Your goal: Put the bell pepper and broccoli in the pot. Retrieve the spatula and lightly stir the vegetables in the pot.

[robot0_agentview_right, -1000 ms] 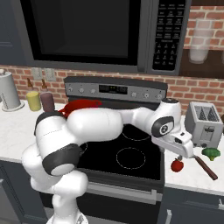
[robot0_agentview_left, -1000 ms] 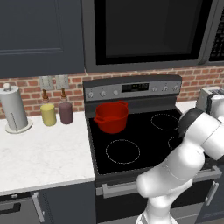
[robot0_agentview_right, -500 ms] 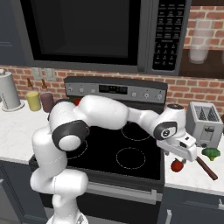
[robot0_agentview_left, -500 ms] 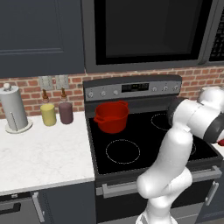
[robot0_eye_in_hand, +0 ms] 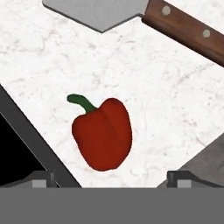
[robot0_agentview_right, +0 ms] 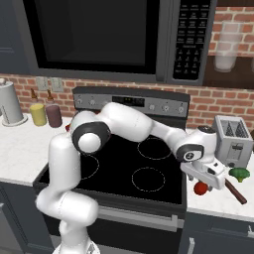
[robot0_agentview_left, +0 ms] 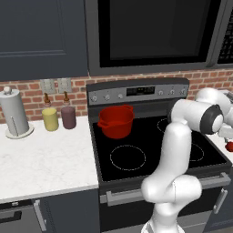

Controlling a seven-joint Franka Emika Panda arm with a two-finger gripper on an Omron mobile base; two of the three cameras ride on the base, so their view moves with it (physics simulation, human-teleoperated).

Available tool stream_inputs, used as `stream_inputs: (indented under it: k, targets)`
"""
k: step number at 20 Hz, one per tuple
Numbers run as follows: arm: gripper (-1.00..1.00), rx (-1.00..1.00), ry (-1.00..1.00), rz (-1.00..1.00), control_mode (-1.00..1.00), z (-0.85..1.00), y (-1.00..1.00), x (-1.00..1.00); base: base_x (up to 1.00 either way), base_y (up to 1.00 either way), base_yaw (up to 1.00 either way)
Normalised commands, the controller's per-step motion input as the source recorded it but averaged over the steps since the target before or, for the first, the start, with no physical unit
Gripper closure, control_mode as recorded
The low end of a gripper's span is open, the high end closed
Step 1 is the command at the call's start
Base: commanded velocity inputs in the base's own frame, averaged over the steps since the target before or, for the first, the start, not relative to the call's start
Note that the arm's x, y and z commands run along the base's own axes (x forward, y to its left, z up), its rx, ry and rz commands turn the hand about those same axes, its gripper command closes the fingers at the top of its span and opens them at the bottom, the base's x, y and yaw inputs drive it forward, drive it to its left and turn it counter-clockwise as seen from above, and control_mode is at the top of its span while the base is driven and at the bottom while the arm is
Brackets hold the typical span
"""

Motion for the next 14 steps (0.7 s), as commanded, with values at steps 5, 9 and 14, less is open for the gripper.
stream_inputs:
  k: [5,9,14]
  targets:
    - [-1.00,0.02,0.00,0.00,-1.00,-0.25,-0.05,0.09,0.00,0.00,0.00]
    - [-1.00,0.02,0.00,0.00,-1.00,-0.19,-0.06,0.14,0.00,0.00,0.00]
    - [-1.00,0.02,0.00,0.00,-1.00,-0.23,-0.01,0.10,0.00,0.00,0.00]
